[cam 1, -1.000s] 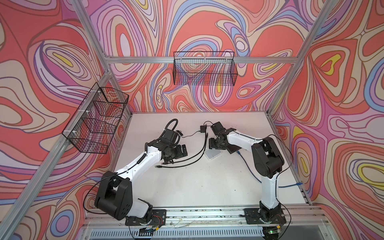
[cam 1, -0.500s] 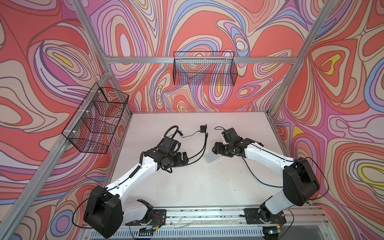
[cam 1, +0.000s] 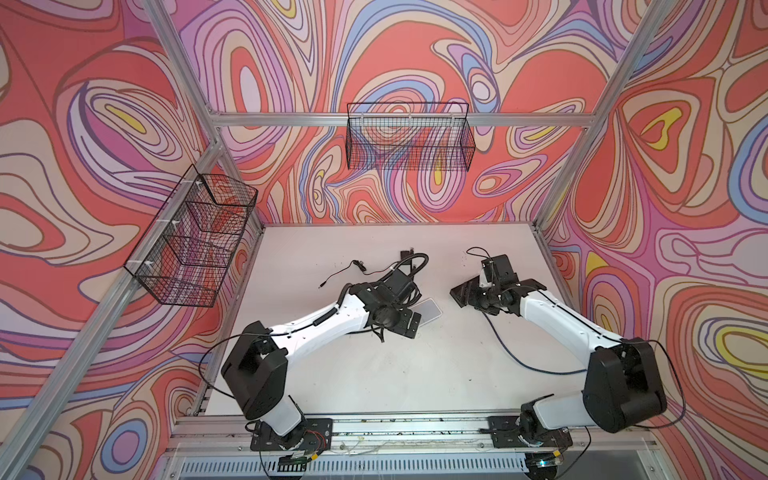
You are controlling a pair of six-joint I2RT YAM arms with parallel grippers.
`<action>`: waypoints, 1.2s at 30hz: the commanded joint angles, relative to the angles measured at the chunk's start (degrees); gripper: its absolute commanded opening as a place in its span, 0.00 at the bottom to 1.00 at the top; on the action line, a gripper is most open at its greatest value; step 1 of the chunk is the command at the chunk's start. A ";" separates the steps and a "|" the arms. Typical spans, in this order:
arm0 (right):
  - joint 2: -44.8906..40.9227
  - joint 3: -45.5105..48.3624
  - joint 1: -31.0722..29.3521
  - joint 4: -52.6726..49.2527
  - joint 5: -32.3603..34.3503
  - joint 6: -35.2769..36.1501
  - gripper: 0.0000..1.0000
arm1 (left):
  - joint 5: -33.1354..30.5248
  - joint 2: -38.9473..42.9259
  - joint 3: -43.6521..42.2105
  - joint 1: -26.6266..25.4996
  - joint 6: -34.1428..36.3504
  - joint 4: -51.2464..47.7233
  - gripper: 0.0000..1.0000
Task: Insert the plug into the switch port
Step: 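Lower the left gripper onto the white router box and grasp it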
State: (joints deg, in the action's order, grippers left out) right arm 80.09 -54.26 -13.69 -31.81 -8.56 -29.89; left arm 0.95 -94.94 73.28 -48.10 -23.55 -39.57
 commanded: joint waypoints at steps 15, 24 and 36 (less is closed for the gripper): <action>-11.19 6.72 8.19 -0.18 -11.15 2.88 0.73 | -5.72 -24.60 24.06 -2.49 14.64 -9.31 1.00; -15.96 9.85 10.70 -1.15 -12.75 3.60 0.73 | -7.64 -33.04 32.07 -2.39 18.17 -12.76 1.00; -18.55 11.61 12.11 -1.65 -14.03 4.68 0.72 | -4.98 -38.08 35.30 -2.00 19.63 -13.88 0.90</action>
State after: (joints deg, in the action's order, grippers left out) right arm 62.63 -43.57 -2.04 -33.21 -21.82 -26.13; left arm -5.17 -131.57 107.81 -50.22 -5.34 -50.76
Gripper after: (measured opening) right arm 0.721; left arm 0.925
